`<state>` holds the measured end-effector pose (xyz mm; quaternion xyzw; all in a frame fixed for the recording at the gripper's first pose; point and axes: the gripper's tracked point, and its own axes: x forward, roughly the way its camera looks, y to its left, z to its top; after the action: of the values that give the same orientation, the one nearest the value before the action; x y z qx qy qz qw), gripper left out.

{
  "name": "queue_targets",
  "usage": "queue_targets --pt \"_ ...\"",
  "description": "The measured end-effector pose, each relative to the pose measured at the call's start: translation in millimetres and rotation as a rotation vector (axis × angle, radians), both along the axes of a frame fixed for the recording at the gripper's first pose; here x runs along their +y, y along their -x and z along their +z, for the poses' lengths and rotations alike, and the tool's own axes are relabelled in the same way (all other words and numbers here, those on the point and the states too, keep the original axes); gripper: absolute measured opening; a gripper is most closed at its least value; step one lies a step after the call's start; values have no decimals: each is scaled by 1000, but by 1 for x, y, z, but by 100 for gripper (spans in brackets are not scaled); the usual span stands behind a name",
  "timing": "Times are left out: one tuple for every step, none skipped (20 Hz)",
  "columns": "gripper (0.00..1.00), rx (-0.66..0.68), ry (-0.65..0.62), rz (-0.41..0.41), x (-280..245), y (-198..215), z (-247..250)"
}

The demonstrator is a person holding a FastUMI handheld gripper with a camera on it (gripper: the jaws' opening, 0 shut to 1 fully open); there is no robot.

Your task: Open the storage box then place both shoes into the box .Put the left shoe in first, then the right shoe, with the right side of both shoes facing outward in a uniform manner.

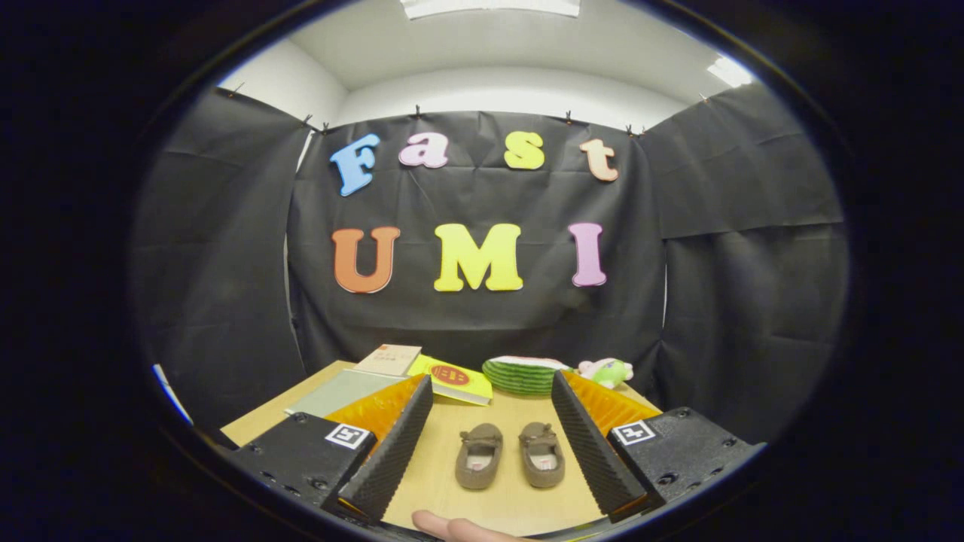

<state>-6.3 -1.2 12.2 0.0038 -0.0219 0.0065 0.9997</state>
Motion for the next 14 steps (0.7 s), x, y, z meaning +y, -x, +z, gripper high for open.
queue_targets --pt "100 -5 0 2 0 1 2" --pt "100 -7 -1 6 2 1 3" --pt "100 -4 -2 14 4 0 2" --pt "100 3 -3 26 6 -1 0" --pt "100 11 -4 38 8 -3 -2" --pt "100 21 -7 48 8 -5 -5" --pt "100 31 -11 55 9 -9 -7" --pt "100 45 -16 57 8 -15 -12" --pt "100 60 -20 58 7 -23 -15" --pt "100 72 -26 61 7 -30 -18" --pt "100 83 -33 70 8 -39 -22" --pt "100 105 -43 78 9 -51 -28" --pt "100 130 -69 95 11 -64 -35" --pt "100 156 -109 124 16 -76 -41"
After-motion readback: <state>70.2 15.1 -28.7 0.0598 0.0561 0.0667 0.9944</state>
